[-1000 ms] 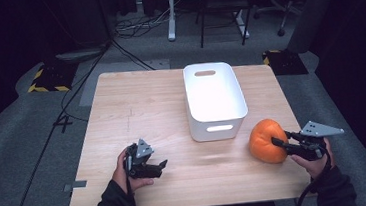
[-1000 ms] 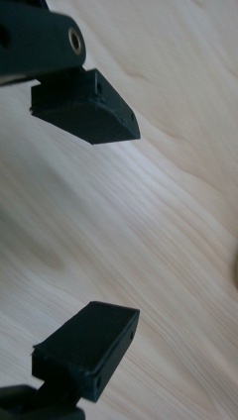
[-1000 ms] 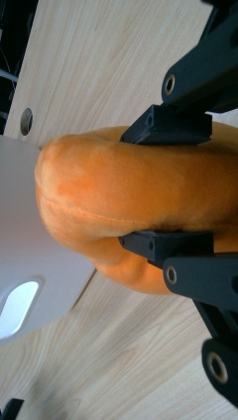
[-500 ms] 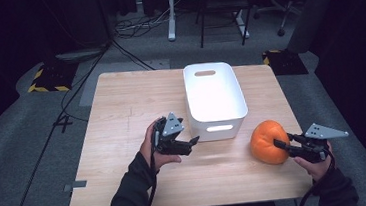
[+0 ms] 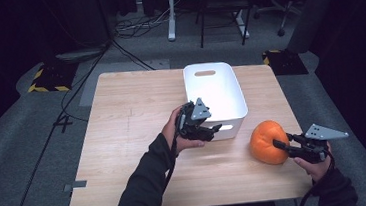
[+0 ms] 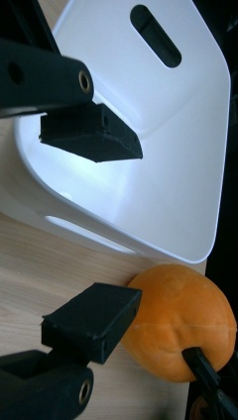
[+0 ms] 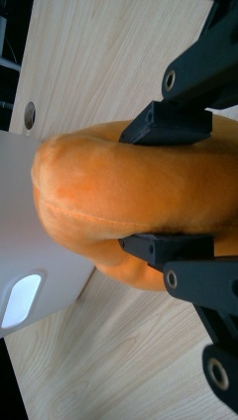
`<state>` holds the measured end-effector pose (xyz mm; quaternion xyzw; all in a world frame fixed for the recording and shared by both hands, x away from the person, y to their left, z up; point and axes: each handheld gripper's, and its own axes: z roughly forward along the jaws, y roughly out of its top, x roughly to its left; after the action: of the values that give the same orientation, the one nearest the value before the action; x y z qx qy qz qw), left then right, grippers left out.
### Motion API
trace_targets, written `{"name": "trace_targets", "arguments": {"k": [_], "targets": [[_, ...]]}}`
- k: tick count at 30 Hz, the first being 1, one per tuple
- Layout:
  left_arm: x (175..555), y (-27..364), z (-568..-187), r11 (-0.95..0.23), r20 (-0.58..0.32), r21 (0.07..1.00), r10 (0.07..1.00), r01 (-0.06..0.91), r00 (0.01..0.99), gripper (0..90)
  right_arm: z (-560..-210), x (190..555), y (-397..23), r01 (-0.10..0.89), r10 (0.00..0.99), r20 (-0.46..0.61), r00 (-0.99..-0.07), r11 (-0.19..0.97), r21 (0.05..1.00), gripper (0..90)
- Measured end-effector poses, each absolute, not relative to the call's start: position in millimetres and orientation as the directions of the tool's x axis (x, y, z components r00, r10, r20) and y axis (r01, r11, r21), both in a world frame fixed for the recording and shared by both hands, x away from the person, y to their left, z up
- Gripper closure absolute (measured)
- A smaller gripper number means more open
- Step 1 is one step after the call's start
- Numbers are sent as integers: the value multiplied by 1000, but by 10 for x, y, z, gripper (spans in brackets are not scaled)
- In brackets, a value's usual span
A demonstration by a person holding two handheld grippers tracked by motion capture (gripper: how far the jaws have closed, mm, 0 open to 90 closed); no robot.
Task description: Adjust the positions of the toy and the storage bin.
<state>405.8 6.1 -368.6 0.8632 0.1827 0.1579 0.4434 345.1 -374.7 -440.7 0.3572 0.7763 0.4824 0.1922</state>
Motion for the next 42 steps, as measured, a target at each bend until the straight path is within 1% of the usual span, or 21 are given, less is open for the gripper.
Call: {"name": "trace_targets", "arguments": {"k": [1,3,4,6,7,8,9,11,12,13,20,23,27,32,42], "targets": [[4091,2,-3707,-563,108,807,442,181,890,416,-4404,3446,-3741,374,741,50,-670,278,885,553],[4111,-31,-3720,-582,111,791,441,190,891,418,-4404,3447,-3742,373,740,50,-670,279,885,553],[4146,-80,-3750,-601,106,775,430,197,897,447,-4406,3448,-3745,370,739,46,-672,281,886,553],[4158,-101,-3762,-613,114,766,427,195,897,468,-4406,3446,-3744,370,739,47,-672,280,886,552],[4188,-140,-3791,-634,115,746,424,204,898,514,-4404,3445,-3741,373,740,50,-671,279,885,552],[4188,-140,-3791,-634,115,746,424,204,898,545,-4405,3446,-3738,374,740,51,-670,277,885,551],[4220,-163,-3817,-651,115,731,412,204,904,551,-4406,3447,-3736,374,740,53,-670,276,886,550],[4254,-173,-3843,-677,107,708,384,201,917,652,-4408,3448,-3736,372,738,52,-673,277,886,549],[4262,-180,-3861,-676,104,707,387,205,916,670,-4408,3449,-3737,372,738,52,-673,276,886,549],[4270,-179,-3867,-681,108,704,382,200,918,721,-4409,3451,-3741,370,737,51,-674,278,887,549],[4228,-105,-3867,-673,87,716,347,184,934,768,-4412,3450,-3749,369,735,51,-676,277,887,549],[4149,-67,-3866,-675,108,716,360,179,927,784,-4415,3454,-3750,367,734,51,-677,277,888,549],[4047,7,-3862,-686,126,710,348,161,929,789,-4411,3450,-3747,370,735,51,-676,278,886,549],[3875,173,-3867,-686,125,712,333,149,934,788,-4418,3458,-3751,366,733,52,-678,276,889,549],[3681,367,-3890,-669,127,729,336,142,933,778,-4415,3451,-3747,372,735,57,-676,274,887,549]]}}
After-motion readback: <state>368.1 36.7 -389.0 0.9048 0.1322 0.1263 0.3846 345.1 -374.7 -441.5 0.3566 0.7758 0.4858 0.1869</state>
